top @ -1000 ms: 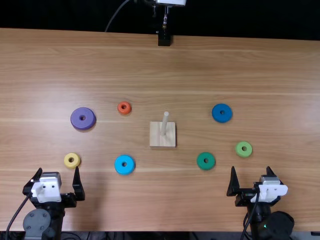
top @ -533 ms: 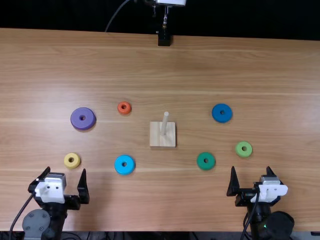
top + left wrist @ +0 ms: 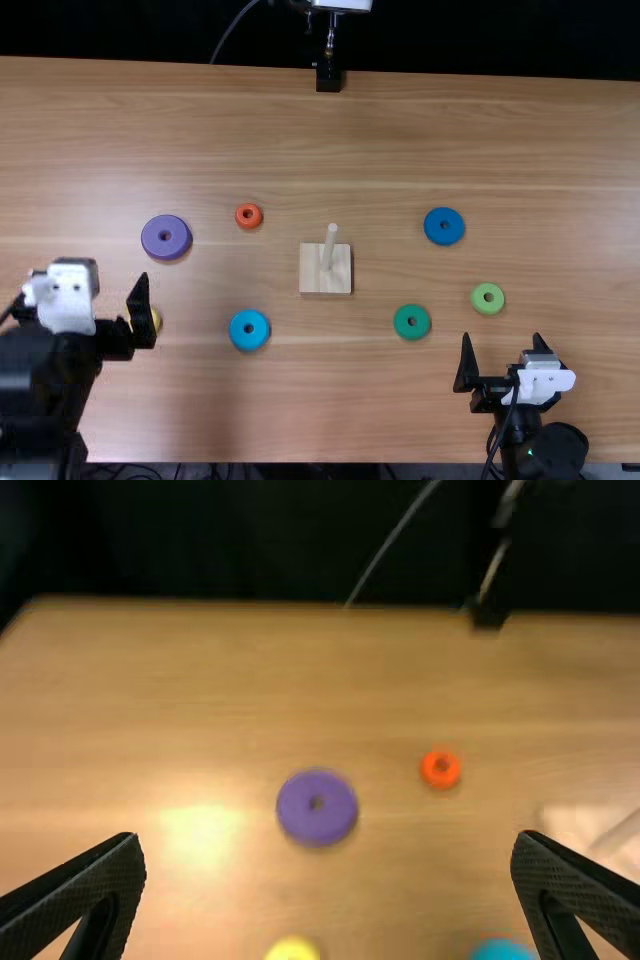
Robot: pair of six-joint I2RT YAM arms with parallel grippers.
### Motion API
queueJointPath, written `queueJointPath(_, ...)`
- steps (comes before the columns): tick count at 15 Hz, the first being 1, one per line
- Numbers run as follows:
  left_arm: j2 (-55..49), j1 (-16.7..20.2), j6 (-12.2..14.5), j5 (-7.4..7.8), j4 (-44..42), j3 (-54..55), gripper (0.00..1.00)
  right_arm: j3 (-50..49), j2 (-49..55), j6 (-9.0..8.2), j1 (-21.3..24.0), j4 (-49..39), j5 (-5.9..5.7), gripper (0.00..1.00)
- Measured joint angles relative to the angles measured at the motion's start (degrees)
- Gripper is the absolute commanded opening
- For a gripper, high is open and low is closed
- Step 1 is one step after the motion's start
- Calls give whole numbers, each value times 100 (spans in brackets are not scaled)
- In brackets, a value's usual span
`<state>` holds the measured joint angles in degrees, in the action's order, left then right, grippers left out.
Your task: Build the Hanoi tower: stack the rings onto the peg from bottom to top in this color order: purple, dark blue, light blue, dark green, light green, yellow, orange.
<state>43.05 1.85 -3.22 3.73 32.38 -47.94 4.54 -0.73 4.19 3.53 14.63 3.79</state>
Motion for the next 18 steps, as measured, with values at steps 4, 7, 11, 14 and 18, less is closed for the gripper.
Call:
queueJointPath(4,2371,46,87,79,597,-1193,100,0,0,0,0,-2,2,100)
queueJointPath(7,3899,46,656,90,636,-1753,100,0,0,0,2,0,0,100)
queueJointPath(11,5405,39,979,98,581,-2116,100,0,0,0,0,-2,0,100)
queueJointPath(14,5930,-37,1049,98,575,-2138,100,0,0,-2,2,-4,0,100)
queueJointPath(18,6194,-295,1056,103,549,-2350,100,0,0,-2,2,-2,0,100)
